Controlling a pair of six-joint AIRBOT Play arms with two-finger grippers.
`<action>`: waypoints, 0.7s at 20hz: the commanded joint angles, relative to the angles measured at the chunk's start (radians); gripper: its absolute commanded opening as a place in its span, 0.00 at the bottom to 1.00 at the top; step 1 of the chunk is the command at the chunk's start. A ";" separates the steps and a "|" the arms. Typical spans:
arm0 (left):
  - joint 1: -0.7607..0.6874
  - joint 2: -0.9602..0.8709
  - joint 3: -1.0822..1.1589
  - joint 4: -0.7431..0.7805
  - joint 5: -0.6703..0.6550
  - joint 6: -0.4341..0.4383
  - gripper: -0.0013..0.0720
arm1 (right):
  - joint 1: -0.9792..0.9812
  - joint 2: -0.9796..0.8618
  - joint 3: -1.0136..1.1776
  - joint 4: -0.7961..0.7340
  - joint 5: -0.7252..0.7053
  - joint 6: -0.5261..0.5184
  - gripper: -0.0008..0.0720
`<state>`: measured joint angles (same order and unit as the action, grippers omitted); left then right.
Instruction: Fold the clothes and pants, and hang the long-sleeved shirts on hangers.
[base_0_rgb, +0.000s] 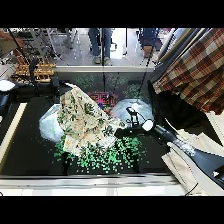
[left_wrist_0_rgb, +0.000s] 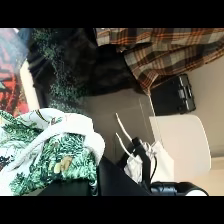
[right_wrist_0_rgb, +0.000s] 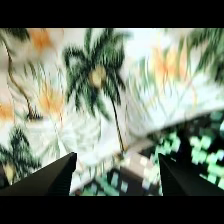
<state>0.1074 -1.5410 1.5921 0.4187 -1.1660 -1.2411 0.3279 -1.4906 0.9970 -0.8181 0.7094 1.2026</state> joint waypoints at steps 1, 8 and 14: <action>0.002 -0.002 0.001 -0.001 0.004 0.000 0.03 | 0.002 -0.047 0.071 0.032 -0.074 -0.005 0.79; 0.002 -0.040 0.001 -0.001 0.044 0.000 0.03 | -0.098 -0.068 0.110 -0.005 0.015 0.077 0.79; 0.003 -0.047 0.001 -0.002 0.040 0.001 0.03 | -0.243 -0.069 0.111 0.033 0.153 0.094 0.86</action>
<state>0.1089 -1.5845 1.5921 0.4171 -1.1255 -1.2404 0.1326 -1.5581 1.1053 -0.7975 0.8043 1.2861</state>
